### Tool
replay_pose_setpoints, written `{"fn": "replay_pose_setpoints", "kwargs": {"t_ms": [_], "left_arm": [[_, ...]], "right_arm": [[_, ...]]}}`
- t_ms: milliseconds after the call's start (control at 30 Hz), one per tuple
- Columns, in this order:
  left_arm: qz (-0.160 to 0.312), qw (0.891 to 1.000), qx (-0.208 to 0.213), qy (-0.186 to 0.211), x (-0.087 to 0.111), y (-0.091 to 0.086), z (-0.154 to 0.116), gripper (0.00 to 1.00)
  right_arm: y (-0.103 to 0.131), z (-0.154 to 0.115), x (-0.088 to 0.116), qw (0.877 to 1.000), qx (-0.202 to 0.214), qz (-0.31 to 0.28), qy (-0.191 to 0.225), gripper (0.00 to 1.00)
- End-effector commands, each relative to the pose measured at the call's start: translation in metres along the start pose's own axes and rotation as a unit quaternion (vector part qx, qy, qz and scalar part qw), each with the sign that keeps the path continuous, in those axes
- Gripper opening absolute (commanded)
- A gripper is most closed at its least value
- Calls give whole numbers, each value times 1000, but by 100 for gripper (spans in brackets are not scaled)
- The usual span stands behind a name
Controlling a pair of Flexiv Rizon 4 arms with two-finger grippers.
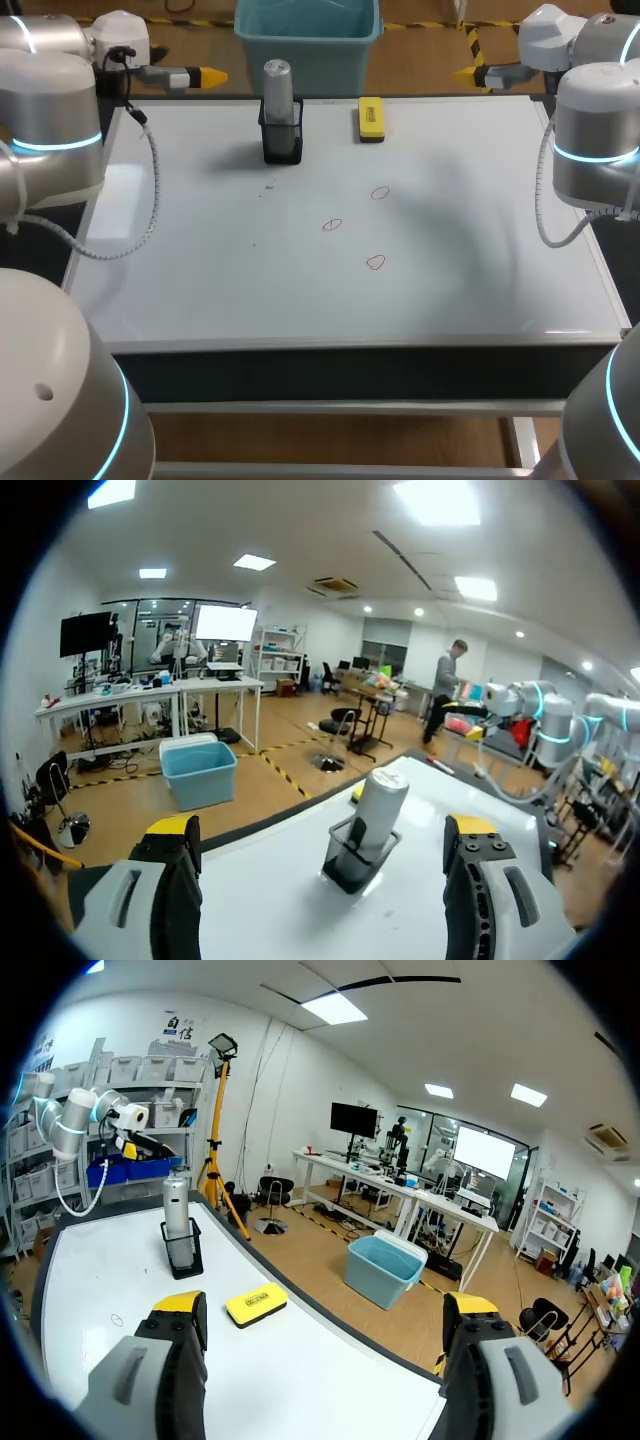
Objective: Pick up the inspection probe, press it on each red-marked spot on the whiteboard one by one, put down the probe, pick up the eraser, and wipe off all the red marks.
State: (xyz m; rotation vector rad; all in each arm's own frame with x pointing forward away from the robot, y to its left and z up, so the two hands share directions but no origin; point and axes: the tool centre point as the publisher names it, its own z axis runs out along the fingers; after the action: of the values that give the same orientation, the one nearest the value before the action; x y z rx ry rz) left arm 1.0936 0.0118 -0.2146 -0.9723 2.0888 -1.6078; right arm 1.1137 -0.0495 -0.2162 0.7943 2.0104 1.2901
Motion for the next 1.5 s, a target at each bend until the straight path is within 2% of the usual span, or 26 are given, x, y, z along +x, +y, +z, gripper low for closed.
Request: {"fn": "replay_pose_setpoints", "kwargs": {"t_ms": [33,100,167,200,267,300,333,400,433,667,933,1200,1367,1500], "left_arm": [[37,995,13,87,-19,0,8,100],[62,990,23,125,-19,-4,10,100],[74,987,28,139,-19,-6,11,100],[89,980,42,175,-21,-7,12,100],[104,973,46,201,-21,-9,15,100],[112,965,63,229,-21,-10,17,100],[114,964,66,233,-21,-10,17,100],[125,952,82,268,-22,-11,20,100],[127,950,83,272,-22,-12,21,100],[161,913,124,354,-13,-16,39,100],[169,888,129,407,4,-22,66,100],[149,876,132,440,33,-18,84,100],[138,878,131,440,58,-12,92,100],[135,884,130,427,69,-8,95,100]], "right_arm": [[0,0,0,1000,1,0,1,100],[0,0,0,1000,1,0,1,100],[0,0,0,1000,1,0,1,100],[0,0,0,1000,1,0,1,100],[0,0,0,1000,1,0,1,100],[0,0,0,1000,1,0,1,100],[0,0,0,1000,1,0,1,100],[0,0,0,1000,1,0,1,100],[0,0,0,1000,1,0,1,100],[0,0,0,1000,1,0,1,100],[0,0,0,1000,1,0,1,100],[0,0,0,1000,1,0,1,100],[0,0,0,1000,1,0,1,100],[0,0,0,1000,1,0,1,100]]}}
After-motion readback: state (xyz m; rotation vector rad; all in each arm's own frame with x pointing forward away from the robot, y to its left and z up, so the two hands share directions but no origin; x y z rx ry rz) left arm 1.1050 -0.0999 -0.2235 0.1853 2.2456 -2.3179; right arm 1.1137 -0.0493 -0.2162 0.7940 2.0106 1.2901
